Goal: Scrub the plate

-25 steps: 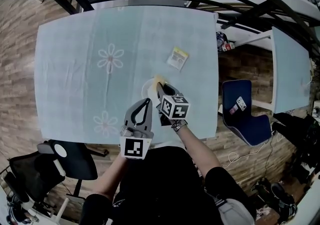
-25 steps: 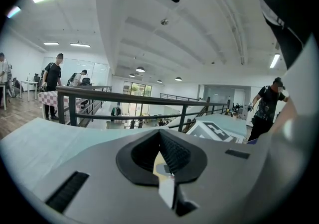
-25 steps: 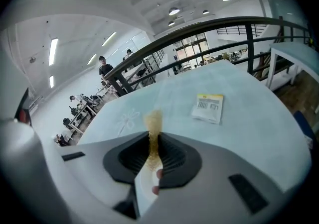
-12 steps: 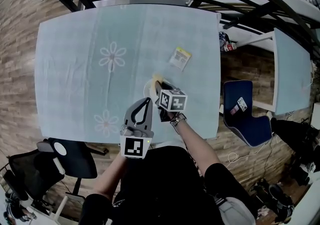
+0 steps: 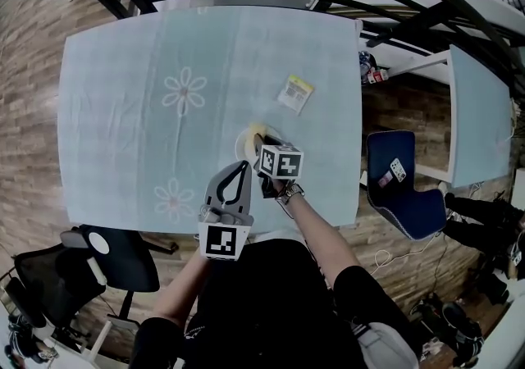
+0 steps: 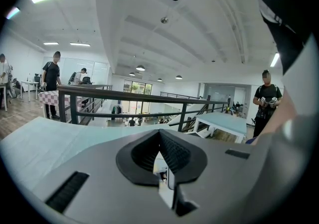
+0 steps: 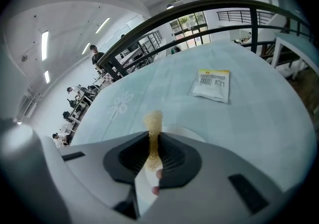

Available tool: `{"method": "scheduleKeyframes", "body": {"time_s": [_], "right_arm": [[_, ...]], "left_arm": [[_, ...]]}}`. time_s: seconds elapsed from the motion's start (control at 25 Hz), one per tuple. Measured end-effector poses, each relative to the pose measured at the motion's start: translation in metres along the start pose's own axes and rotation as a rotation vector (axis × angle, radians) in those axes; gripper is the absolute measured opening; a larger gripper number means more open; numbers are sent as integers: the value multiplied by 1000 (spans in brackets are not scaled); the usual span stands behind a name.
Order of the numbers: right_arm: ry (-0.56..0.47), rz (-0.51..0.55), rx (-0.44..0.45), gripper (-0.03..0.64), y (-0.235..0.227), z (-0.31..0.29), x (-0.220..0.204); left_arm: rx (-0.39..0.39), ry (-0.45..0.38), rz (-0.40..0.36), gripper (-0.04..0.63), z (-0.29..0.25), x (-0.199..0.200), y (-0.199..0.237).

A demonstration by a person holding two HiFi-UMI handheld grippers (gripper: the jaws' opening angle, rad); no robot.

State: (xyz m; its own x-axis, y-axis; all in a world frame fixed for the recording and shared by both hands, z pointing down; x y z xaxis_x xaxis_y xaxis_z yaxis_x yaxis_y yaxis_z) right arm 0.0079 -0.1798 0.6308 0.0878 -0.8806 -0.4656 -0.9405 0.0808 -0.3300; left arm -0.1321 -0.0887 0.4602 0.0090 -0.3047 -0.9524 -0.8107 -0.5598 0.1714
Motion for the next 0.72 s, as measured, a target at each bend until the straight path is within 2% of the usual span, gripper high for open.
{"method": "scheduleKeyframes", "body": {"time_s": [0.4,0.72], "right_arm": [[13,-10,-41,52,-20,-5,-6],[16,-43,-70,52,-33,1,-13]], "left_arm": [[1,0,1,11,-2,-2,-6],[-27,3,-10,11,-1,-3,-11]]}}
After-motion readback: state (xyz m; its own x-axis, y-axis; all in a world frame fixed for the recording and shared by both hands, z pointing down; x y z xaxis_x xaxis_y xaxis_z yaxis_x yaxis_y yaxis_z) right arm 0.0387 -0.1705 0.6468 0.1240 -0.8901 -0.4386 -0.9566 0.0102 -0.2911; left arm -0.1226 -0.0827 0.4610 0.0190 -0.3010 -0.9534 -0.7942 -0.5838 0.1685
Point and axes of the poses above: the fingertips, and each gripper's own axes: z backward along the fingers, y to its left, x out of its top, the point moved 10 cm from there along z, backward along the fingers, and after that the axes turned 7 degrees about -x, right-handed, at the moved point
